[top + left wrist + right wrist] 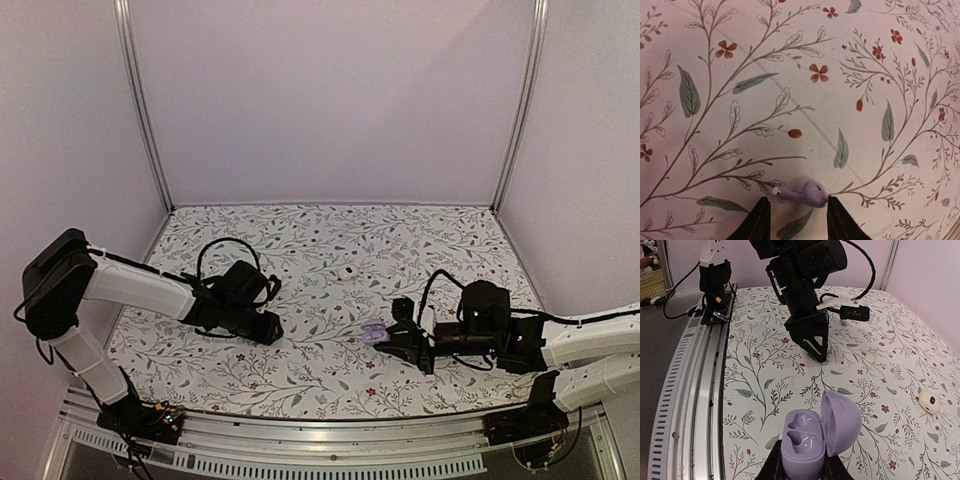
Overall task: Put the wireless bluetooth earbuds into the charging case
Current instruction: Adjust the right earbud at the center of the board.
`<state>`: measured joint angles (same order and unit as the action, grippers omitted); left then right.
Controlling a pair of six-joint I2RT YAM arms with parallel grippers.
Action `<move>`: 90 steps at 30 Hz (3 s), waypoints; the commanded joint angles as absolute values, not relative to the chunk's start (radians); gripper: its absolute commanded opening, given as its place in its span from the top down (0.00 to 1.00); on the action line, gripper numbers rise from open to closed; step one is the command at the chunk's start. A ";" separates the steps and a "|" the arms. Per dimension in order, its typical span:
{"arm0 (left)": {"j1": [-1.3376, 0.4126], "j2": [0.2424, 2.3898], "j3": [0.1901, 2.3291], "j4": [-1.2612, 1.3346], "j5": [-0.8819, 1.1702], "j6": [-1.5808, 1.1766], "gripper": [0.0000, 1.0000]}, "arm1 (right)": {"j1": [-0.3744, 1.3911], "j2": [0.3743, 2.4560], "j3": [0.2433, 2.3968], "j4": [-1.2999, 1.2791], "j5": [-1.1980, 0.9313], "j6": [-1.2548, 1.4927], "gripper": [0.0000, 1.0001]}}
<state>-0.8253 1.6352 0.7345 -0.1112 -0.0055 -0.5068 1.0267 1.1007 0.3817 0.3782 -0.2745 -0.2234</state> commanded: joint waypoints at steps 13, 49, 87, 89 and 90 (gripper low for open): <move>-0.774 1.655 0.790 -0.199 -0.120 -0.481 0.59 | 1.029 1.081 0.368 0.406 -0.247 -0.209 1.00; -0.720 1.633 0.765 -0.137 0.084 -0.438 0.80 | 1.029 1.065 0.365 0.399 -0.214 -0.201 1.00; -0.620 1.665 0.879 -0.138 0.093 -0.553 0.56 | 1.029 1.052 0.365 0.393 -0.201 -0.199 1.00; -0.630 1.667 0.880 -0.160 0.080 -0.583 0.56 | 1.029 1.053 0.365 0.395 -0.202 -0.199 1.00; -0.638 1.671 0.883 -0.166 0.069 -0.595 0.56 | 1.029 1.056 0.366 0.396 -0.204 -0.199 1.00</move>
<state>-0.6212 1.6920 0.8768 -0.1181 0.1074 -0.5007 1.0267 1.0687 0.3717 0.3820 -0.2153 -0.2043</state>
